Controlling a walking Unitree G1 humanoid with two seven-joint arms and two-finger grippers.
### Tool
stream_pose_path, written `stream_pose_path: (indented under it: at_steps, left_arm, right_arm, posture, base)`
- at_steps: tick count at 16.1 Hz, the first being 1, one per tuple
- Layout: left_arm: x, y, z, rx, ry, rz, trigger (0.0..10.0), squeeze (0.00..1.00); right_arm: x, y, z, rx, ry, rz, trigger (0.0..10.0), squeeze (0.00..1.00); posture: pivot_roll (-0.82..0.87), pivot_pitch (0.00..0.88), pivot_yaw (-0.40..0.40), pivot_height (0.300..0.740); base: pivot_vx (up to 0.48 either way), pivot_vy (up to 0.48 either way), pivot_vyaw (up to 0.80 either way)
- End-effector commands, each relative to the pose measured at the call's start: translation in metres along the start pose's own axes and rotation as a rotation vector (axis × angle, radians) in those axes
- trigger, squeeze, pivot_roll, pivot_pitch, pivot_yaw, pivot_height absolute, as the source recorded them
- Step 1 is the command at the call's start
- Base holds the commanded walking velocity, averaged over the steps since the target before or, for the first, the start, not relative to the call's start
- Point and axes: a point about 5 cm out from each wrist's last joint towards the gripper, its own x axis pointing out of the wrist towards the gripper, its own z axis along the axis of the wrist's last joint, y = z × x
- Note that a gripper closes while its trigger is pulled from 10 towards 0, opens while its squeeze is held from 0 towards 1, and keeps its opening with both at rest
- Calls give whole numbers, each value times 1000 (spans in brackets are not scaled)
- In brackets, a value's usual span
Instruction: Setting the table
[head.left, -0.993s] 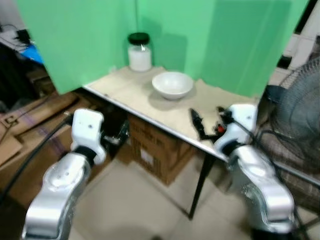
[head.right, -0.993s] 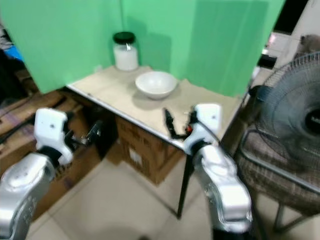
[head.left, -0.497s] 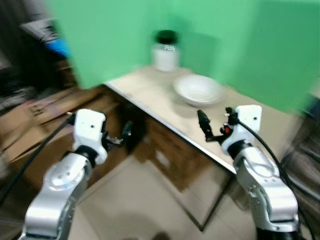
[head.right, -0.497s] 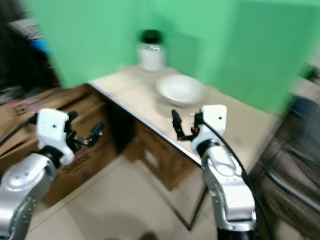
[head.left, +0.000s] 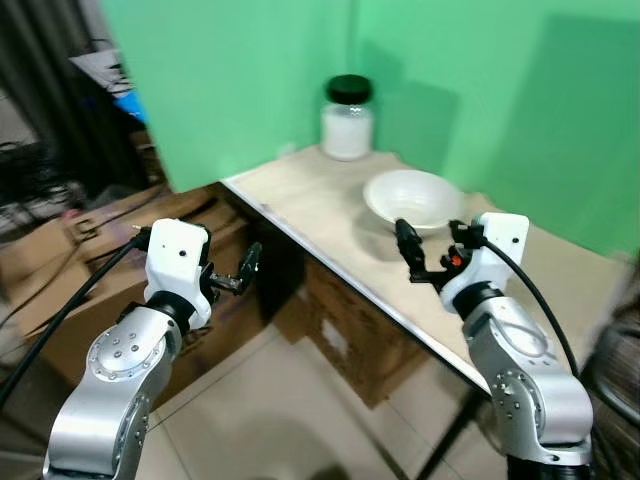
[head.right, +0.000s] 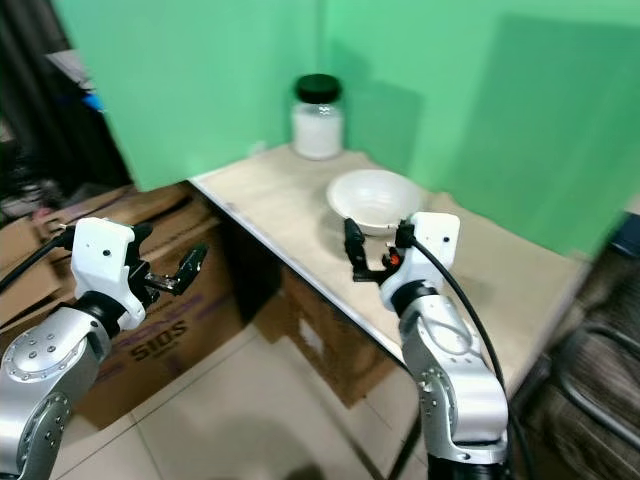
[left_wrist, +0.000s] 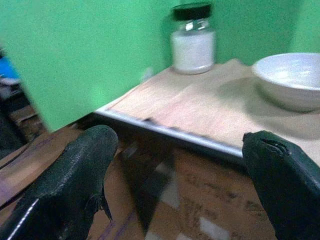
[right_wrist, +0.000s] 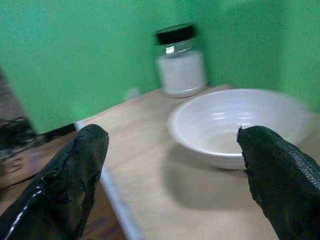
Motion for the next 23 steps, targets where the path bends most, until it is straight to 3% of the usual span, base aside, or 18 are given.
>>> stream_pose_path:
  at_steps: [1,9,12,16,18,21,23]
  left_arm:
    - [-1,0,2,10,-3,-6,10000,0]
    - [-2,-1,0,12,5,-22,10000,0]
    - [-2,-2,1,18,-1,-31,10000,0]
    - [-3,-1,2,11,-6,-22,10000,0]
    - [-1,-2,2,20,-7,-41,10000,0]
    - [0,-12,2,18,-5,-158,10000,0]
    - [0,-16,-5,47,47,-202,10000,0]
  right_arm:
    - [-1,1,4,1,-12,13,10000,1000]
    - [0,1,5,-4,6,10,10000,1000]
    - [1,1,4,2,20,20,10000,1000]
    - [6,4,2,4,35,29,10000,1000]
    - [11,-1,5,15,36,-20,10000,1000]
    - [20,-21,5,-29,183,-162,10000,1000]
    - [25,-34,5,-28,210,-235,10000,1000]
  posture:
    - [139,0,23,740]
    - [138,0,20,740]
    - [145,0,15,740]
    - [159,0,3,740]
    - [159,0,5,740]
    - [145,0,16,740]
    - [143,0,13,740]
  base:
    - [289,0,0]
    - [278,0,0]
    - [271,0,-721]
    - [272,0,0]
    - [272,0,0]
    - [89,0,0]
    - [0,0,0]
